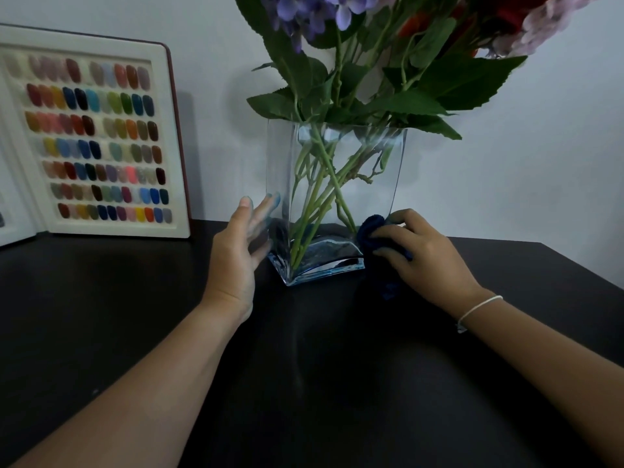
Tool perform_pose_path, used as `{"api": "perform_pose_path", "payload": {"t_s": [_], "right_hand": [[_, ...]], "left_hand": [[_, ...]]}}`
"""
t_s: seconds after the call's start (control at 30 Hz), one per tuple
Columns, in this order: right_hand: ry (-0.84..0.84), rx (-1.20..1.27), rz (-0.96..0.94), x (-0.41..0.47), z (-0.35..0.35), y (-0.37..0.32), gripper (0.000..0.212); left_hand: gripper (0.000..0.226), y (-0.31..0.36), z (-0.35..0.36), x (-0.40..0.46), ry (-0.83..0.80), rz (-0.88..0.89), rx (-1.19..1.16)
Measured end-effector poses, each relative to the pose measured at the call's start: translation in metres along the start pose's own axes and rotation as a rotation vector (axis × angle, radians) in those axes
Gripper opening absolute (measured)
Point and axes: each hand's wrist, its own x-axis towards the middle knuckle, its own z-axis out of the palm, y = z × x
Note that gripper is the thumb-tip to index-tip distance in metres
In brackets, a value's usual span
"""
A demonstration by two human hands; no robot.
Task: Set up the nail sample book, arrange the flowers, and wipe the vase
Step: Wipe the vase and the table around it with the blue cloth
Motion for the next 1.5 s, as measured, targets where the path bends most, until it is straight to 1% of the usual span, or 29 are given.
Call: {"api": "perform_pose_path", "payload": {"t_s": [0.07,0.17,0.33,0.43,0.6,0.83,1.0,1.07,1.13,1.2,1.33,1.5], "right_hand": [[0.022,0.002,0.034,0.003,0.002,-0.001,0.024],[0.064,0.021,0.075,0.003,0.003,0.0,0.033],[0.091,0.007,0.047,0.004,0.002,0.0,0.03],[0.073,0.021,0.044,0.004,0.004,0.002,0.031],[0.005,0.05,0.076,0.002,0.008,0.005,0.041],[0.019,0.007,0.097,0.003,0.011,0.002,0.028],[0.139,0.034,0.124,0.007,0.009,0.008,0.025],[0.148,0.064,0.155,0.007,0.01,0.01,0.023],[0.103,0.094,0.167,0.004,0.01,0.013,0.022],[0.027,0.095,0.14,0.002,0.009,0.013,0.02],[-0.11,0.021,0.016,0.0,0.007,0.007,0.016],[-0.149,-0.014,-0.117,0.001,0.006,0.0,0.018]], "left_hand": [[0.043,0.0,-0.001,0.0,-0.003,0.001,-0.001],[0.043,-0.001,0.0,-0.001,-0.007,0.002,0.004],[0.042,-0.001,0.0,0.0,-0.01,0.005,0.011],[0.041,0.0,0.0,-0.001,-0.01,0.009,0.012],[0.04,0.0,0.001,-0.001,-0.004,0.009,0.0],[0.042,0.0,0.0,-0.001,-0.021,0.021,0.012],[0.042,0.0,-0.001,-0.001,-0.017,0.019,0.02],[0.04,-0.001,0.0,-0.001,-0.009,0.018,0.019],[0.04,-0.001,0.0,-0.001,-0.003,0.015,0.019],[0.04,-0.001,0.001,0.0,0.001,0.011,0.016],[0.041,0.0,0.002,0.0,0.006,0.004,0.014],[0.042,0.0,0.002,0.0,0.005,0.001,0.017]]}}
